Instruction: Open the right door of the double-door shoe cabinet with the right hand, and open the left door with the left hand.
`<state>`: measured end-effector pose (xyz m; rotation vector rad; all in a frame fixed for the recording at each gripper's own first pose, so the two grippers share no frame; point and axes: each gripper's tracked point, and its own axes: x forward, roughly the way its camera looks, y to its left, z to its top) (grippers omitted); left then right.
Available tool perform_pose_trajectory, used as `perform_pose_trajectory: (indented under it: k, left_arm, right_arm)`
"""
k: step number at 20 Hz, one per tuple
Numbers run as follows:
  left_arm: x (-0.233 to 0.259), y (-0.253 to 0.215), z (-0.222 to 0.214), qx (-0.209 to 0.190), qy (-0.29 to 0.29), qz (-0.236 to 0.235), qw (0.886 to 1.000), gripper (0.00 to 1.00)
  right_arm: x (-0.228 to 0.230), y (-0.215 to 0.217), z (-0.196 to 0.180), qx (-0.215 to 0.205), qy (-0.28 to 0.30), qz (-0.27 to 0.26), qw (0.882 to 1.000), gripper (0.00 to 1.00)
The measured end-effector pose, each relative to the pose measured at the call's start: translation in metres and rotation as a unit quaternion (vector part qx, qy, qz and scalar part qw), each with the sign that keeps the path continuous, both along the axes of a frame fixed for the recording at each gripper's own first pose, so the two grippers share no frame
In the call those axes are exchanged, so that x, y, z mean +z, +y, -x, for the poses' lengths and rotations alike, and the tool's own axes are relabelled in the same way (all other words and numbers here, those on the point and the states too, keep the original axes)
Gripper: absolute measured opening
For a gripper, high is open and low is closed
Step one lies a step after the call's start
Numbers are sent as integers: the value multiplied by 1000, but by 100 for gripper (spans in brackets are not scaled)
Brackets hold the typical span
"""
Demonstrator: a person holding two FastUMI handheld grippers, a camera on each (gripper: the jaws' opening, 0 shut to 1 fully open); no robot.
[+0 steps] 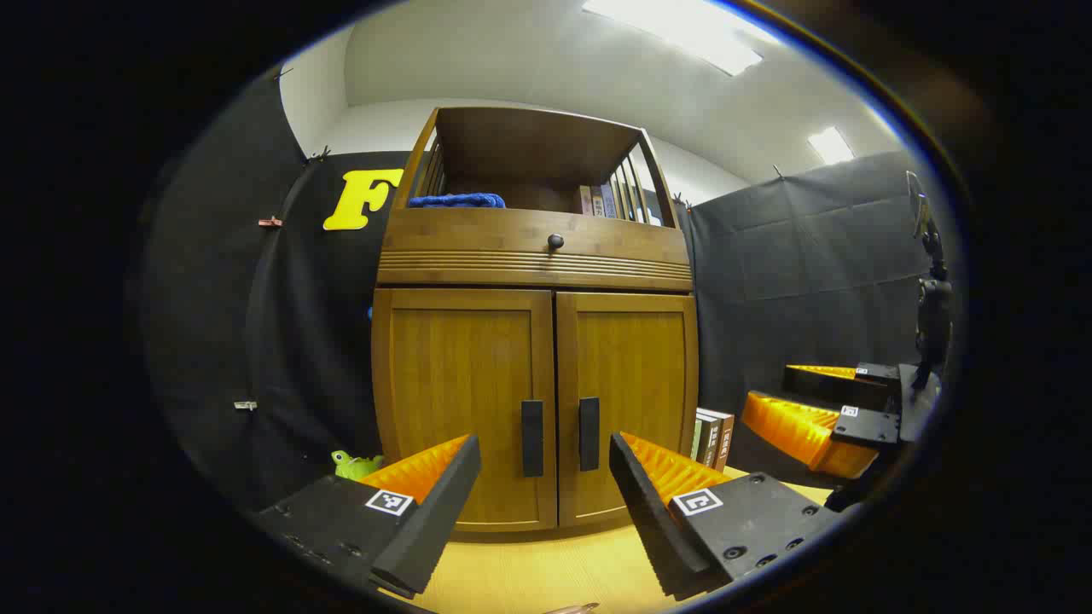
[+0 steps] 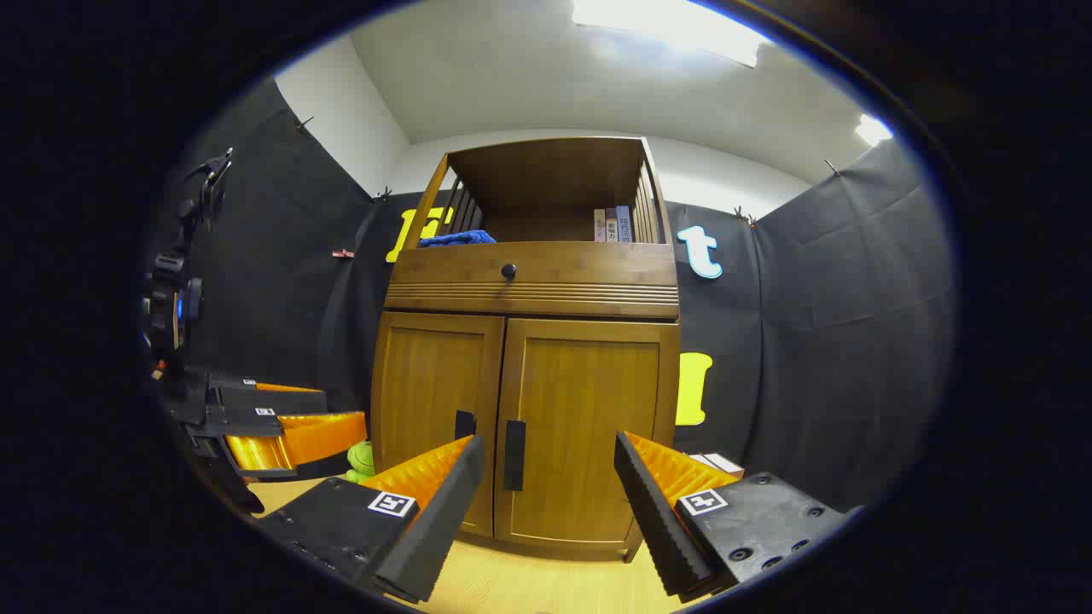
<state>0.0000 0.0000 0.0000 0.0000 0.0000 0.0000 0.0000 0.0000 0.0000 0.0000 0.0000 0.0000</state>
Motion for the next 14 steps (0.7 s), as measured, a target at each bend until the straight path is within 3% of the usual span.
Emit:
perform_pose_trajectory:
  k: [14]
  left_arm:
    - [1, 3, 3, -5, -2, 1, 1000, 94]
  right_arm:
    - [-3, 17, -3, 26, 2, -5, 1000, 96]
